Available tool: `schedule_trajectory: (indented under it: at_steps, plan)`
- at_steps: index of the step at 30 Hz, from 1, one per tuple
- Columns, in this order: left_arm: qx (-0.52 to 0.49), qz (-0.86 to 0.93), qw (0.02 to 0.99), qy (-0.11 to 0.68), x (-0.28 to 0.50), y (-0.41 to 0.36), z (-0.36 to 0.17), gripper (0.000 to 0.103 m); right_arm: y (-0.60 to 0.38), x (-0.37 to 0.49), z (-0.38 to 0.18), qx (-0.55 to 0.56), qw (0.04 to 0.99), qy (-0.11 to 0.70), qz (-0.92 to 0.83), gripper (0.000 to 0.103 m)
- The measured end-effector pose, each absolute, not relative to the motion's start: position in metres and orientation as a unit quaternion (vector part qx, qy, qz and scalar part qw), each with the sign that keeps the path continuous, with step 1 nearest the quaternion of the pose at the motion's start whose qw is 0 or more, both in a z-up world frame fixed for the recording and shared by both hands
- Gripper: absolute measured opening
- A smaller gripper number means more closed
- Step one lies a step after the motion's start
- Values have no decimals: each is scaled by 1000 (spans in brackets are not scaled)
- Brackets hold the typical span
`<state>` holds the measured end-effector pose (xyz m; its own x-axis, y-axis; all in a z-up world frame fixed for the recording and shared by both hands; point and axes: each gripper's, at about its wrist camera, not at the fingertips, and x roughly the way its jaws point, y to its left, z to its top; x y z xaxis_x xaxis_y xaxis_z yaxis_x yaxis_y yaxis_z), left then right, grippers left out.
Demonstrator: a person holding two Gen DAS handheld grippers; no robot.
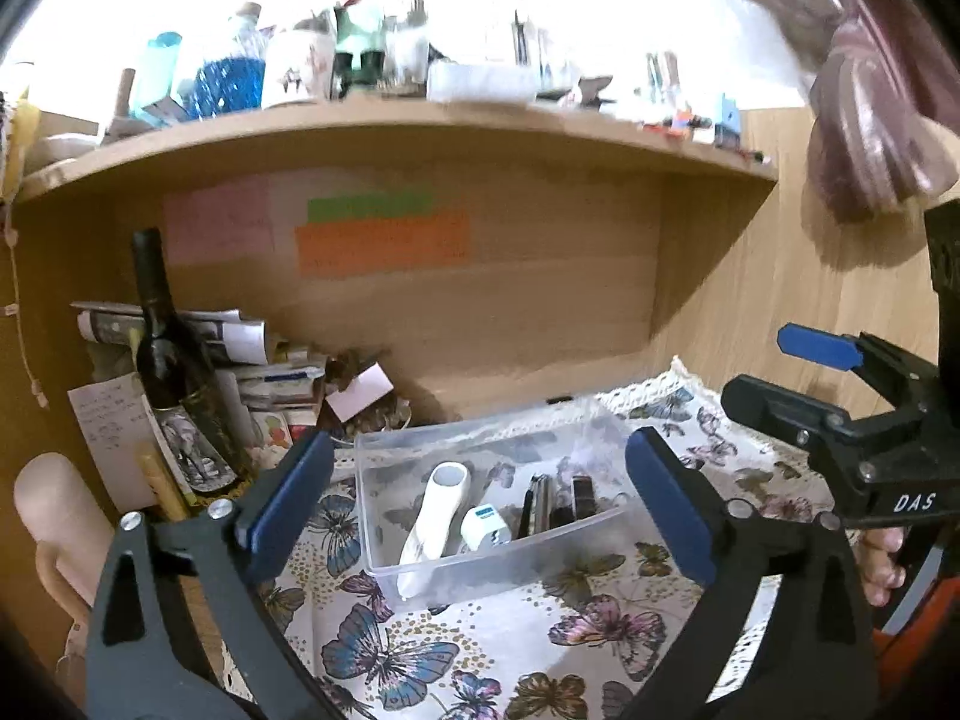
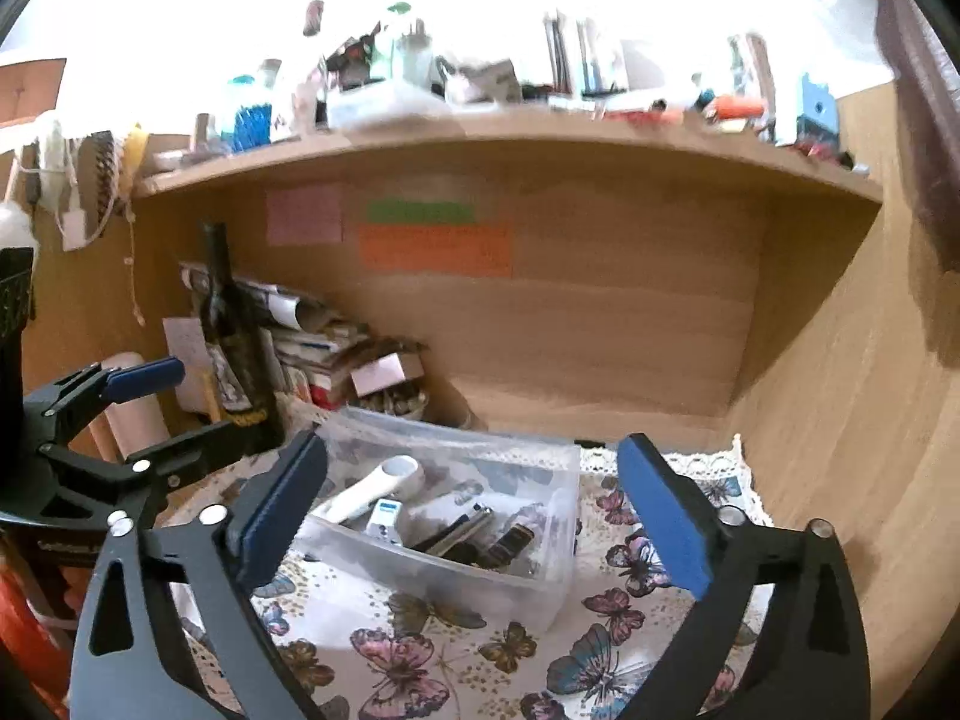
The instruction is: Organize rigid objects
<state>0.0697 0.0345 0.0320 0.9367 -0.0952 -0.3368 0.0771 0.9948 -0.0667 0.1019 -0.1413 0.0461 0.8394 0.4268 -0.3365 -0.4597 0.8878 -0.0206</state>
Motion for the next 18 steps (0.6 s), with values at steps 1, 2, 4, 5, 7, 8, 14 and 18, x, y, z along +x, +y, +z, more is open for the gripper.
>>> schedule_trajectory:
  at_steps: [1,2,4,5,7,8,14,18]
  plan:
    - [-28,-42,984,170,66,34,34,101,-141,98,47,-49,958,160,232,101]
    - [-29,-41,985,167,64,35,35,102,-142,96,49,-48,959,157,233,102]
    - [-31,-38,986,161,58,35,37,102,-142,91,50,-47,959,152,235,103]
    - [-34,-46,985,162,55,35,38,102,-143,87,51,-46,959,150,236,103]
    - [-42,-47,985,159,50,37,40,103,-143,82,51,-45,959,146,238,103]
    - [-45,-46,985,159,49,38,40,103,-142,80,51,-45,959,145,239,103]
    - [-57,-36,986,153,43,42,40,103,-143,75,51,-41,958,143,244,103]
    - [-60,-34,986,152,42,43,41,103,-142,74,50,-40,958,143,244,103]
